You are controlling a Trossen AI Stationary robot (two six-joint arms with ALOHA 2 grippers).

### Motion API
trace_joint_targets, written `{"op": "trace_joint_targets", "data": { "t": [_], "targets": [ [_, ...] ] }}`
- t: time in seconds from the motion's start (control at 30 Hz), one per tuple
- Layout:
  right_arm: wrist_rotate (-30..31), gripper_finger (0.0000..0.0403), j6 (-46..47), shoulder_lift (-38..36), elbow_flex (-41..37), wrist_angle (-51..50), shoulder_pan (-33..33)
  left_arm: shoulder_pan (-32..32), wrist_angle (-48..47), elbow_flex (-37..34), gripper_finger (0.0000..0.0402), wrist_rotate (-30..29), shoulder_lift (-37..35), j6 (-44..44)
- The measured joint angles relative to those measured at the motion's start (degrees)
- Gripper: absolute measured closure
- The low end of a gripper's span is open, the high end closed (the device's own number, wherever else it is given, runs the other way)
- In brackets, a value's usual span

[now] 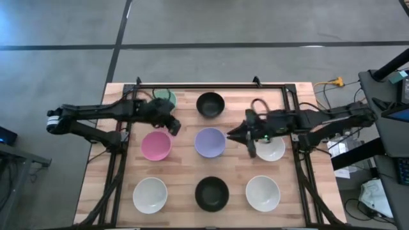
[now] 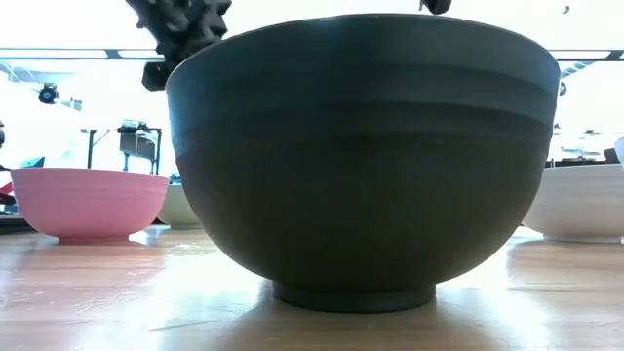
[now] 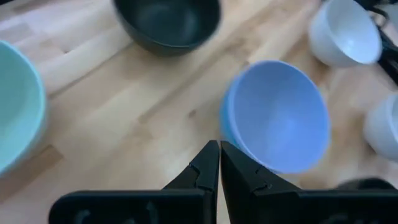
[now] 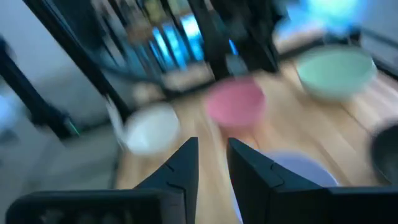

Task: Nest bowls inside each other
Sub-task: Stack the green bowl on top of the purple bowl

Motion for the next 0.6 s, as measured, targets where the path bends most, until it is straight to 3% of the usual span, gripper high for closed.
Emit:
{"op": "trace_joint_targets", "data": {
  "t": [0.1,0.23,0.47,0.6],
  "targets": [
    [0.1,0.033,1.9,-4.6,-7.7,15.6,-0.5,5.0,0.1,1.0,0.0397,3.2,1.8,4.7],
    [3.6,0.033,3.4,-8.9,-15.5,30.2,-0.8,11.2,-1.2,1.9,0.036,7.8,3.8,14.8],
    [11.4,0.0334,4.8,-13.8,-25.0,43.2,-0.8,18.9,-8.8,3.4,0.0251,6.2,8.6,19.2],
    [13.1,0.0335,5.3,-15.1,-29.1,49.9,-1.7,21.7,-9.7,3.8,0.0209,5.8,12.9,19.7]
  ]
}}
